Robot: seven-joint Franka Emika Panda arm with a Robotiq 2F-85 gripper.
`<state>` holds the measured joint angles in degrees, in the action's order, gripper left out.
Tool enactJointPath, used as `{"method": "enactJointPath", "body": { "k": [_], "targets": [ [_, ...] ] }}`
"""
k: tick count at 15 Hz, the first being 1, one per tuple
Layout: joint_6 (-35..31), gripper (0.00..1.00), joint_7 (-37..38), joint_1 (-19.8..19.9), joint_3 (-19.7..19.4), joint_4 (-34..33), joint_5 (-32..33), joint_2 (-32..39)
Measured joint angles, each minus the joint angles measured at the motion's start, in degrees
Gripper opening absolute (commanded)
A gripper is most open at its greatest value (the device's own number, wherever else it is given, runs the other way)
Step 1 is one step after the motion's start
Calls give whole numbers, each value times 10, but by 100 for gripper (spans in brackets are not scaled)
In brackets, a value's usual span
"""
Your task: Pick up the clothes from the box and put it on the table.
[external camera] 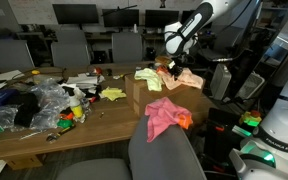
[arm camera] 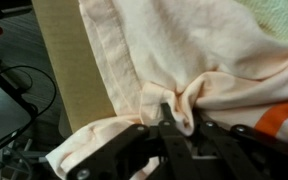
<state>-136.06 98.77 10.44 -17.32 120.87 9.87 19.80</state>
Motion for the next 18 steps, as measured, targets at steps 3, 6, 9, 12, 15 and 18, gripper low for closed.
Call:
{"method": "enactJointPath", "body": {
  "k": [3,6,9,12,15,18],
  "targets": [
    [-1,2,-62,4,15,2,-55,-7],
    [-2,2,-157,7,37,16,-125,-33],
    [-2,2,-249,7,52,45,-178,-81],
    [-1,2,-349,7,59,80,-238,-136],
    [3,2,-457,8,59,113,-293,-187],
    [22,2,-560,8,58,139,-338,-233]
  ]
}}
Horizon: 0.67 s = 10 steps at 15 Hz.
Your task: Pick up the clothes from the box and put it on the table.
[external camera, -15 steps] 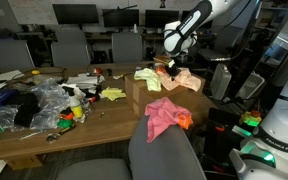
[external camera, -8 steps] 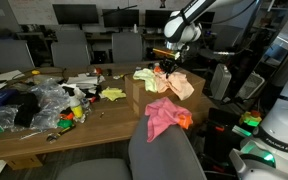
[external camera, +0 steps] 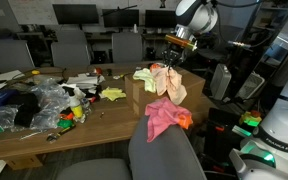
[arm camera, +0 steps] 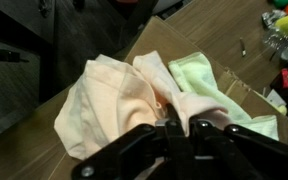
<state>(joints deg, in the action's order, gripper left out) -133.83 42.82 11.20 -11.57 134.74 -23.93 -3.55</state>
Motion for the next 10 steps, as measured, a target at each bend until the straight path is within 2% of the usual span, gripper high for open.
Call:
{"method": "enactJointPath", "body": {
  "k": [4,10],
  "targets": [
    [44,2,-131,0,-5,21,-46,-50],
    [144,2,-290,-1,-10,38,-58,-111]
  ]
}}
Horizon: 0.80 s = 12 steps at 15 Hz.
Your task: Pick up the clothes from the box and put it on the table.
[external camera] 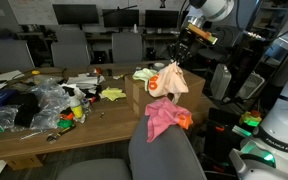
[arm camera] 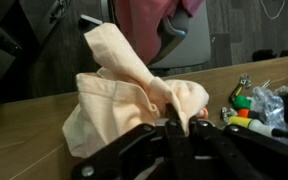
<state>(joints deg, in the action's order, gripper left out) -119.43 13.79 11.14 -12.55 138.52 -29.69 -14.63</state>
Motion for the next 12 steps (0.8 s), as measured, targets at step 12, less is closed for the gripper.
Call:
{"method": "enactJointPath", "body": {
  "k": [12],
  "targets": [
    [235,2,-54,-1,34,-11,93,-183]
  ]
}}
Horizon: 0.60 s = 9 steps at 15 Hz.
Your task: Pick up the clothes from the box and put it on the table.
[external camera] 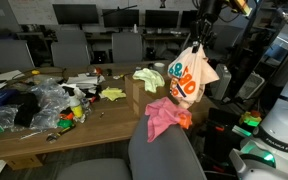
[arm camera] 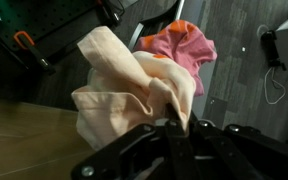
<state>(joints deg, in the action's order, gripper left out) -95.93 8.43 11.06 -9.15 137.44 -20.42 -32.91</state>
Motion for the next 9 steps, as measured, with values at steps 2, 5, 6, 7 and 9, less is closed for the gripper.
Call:
{"method": "enactJointPath", "body": {
  "k": [2,5,6,7,9],
  "targets": [
    [19,2,1,0,11,-7,10,-21],
    [38,2,-3,-1,28,-15,26,-45],
    [43,2,-6,-3,33,-18,34,-51],
    [47,2,-9,-6,38,-21,40,-57],
    [56,2,-20,-15,47,-27,54,-66]
  ]
}}
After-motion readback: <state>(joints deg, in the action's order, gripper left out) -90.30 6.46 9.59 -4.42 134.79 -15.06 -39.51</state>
